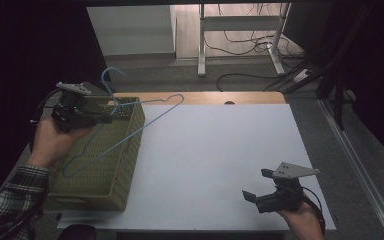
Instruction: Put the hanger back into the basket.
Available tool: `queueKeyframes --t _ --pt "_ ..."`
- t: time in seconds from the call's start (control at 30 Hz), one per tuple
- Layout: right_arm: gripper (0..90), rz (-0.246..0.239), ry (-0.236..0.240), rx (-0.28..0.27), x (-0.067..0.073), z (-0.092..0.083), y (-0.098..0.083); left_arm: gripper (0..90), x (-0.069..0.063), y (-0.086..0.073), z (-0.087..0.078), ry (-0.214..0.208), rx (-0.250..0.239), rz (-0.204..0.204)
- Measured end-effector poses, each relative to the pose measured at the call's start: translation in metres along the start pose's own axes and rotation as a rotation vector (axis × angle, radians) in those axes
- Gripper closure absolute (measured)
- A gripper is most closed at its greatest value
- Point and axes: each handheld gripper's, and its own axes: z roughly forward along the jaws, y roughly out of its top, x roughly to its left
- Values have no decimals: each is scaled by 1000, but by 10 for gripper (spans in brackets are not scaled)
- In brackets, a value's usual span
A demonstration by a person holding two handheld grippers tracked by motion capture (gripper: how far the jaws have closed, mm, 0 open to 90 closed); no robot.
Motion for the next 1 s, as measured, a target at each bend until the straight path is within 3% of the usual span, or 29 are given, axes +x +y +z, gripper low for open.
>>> queueKeyframes --t 0.53,1.0 --pt "4 23 -32 8 -8 -2 -13 874 60 -58 -20 121 -29 -127" --pt "0 24 -50 18 -11 -3 -16 874 84 -89 -16 173 -15 -191"
